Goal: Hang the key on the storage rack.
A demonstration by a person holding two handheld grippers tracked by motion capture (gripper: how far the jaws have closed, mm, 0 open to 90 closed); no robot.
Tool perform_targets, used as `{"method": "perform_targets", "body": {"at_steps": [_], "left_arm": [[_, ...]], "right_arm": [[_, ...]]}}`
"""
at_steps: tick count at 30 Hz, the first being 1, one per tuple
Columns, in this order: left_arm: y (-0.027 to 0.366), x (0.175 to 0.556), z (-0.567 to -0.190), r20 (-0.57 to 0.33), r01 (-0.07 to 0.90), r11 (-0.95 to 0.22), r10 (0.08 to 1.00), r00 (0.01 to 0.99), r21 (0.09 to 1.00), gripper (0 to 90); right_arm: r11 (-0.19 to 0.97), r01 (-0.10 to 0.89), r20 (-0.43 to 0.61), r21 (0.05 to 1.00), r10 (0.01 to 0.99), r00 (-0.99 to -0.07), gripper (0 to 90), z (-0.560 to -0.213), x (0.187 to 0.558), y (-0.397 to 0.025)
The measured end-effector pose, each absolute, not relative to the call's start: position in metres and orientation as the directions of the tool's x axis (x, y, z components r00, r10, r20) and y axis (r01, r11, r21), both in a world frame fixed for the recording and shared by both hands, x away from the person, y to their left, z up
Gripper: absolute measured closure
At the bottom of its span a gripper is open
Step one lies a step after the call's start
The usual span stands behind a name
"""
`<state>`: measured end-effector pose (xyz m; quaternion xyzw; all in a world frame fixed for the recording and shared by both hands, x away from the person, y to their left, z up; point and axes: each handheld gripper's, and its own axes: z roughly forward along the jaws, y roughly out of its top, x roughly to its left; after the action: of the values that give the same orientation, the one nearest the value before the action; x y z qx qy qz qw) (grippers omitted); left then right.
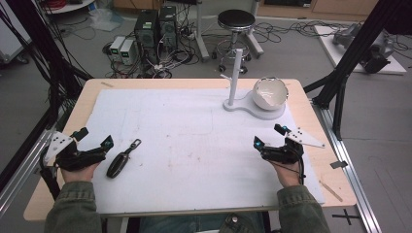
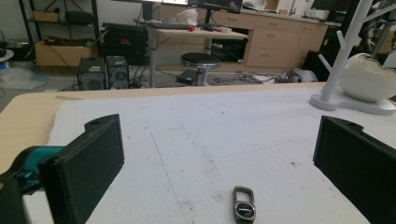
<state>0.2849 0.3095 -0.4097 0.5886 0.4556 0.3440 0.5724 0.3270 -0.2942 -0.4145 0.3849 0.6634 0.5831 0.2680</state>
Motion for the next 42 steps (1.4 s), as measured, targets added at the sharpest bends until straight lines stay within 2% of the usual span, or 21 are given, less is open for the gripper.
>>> {"method": "perform_targets", "body": {"at_steps": [31,38,42], "left_arm": [[0.309,0.284,-0.408,-0.121,0.163,0.068,0.931,0.344,0.984,2.3],[0.309,0.286,-0.403,-0.112,0.195,0.046,0.934,0.34,0.98,2.3],[0.301,0.29,-0.396,-0.085,0.258,-0.018,0.919,0.384,0.966,2.3]], "right_arm": [[0.016,0.206,0.104,0.978,0.823,-0.559,0.4,-0.415,0.328,-0.295],[0.003,0.217,0.121,0.976,0.822,-0.557,0.4,-0.415,0.328,-0.297],[0.001,0.221,0.125,0.975,0.821,-0.557,0.4,-0.415,0.329,-0.297]]}}
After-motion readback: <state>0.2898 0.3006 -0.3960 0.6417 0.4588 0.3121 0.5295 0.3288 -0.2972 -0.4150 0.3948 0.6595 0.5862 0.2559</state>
